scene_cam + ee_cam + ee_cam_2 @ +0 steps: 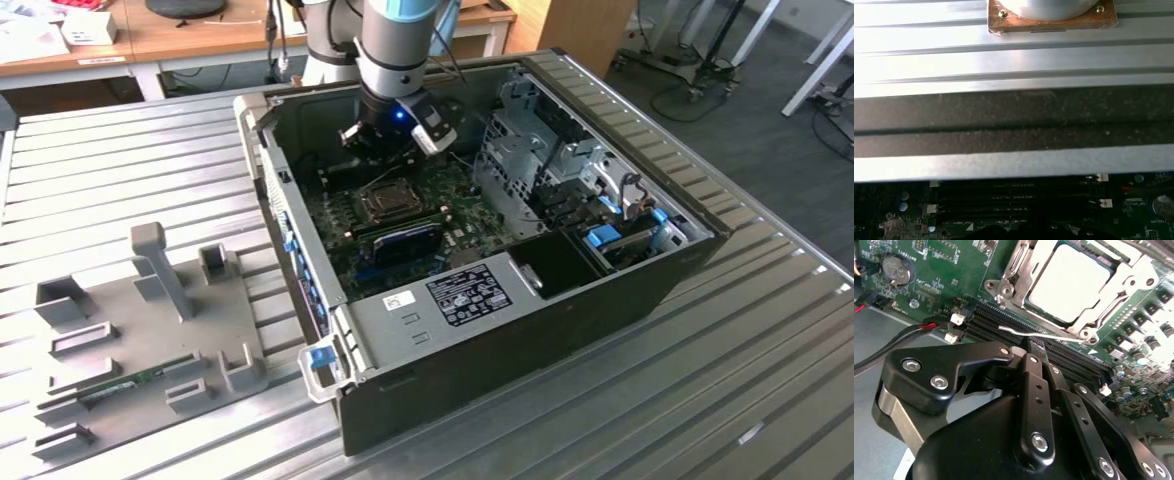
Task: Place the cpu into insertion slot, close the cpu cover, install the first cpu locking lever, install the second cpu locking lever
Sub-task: 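Install the first cpu locking lever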
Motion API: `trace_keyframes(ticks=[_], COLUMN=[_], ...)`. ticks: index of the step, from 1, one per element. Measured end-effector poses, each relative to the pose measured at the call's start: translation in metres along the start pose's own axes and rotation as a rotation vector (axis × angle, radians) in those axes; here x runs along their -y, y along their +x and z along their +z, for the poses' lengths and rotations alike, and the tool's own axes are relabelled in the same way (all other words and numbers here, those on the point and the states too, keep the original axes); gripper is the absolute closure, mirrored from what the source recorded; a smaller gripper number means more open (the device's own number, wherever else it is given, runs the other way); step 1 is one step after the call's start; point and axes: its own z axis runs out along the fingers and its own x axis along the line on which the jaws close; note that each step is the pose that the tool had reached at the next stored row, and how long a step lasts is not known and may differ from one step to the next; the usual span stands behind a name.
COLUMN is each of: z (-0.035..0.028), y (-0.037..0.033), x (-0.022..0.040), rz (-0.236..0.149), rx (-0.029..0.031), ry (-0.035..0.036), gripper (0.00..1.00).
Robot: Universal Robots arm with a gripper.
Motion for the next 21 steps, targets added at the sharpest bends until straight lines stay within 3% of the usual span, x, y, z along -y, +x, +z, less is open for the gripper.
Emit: trace_keyframes(ticks=[3, 7, 11, 16, 21], z=[0.0000, -0.0003, -0.0006, -0.0020, -0.0061], y=[0.0009, 0.0060, 0.0132, 0.0154, 0.0154], x=[0.0001, 0.0003, 0.0007, 0.0004, -0.0006], rz=[-0.001, -0.006, -0.010, -0.011, -0.011], rx=[0.0053, 0.0285, 0.0417, 0.0469, 0.0482], ry=[-0.0014, -0.0103, -0.0110, -0.0114, -0.0115], gripper=[0.90, 0.90, 0.90, 0.90, 0.90])
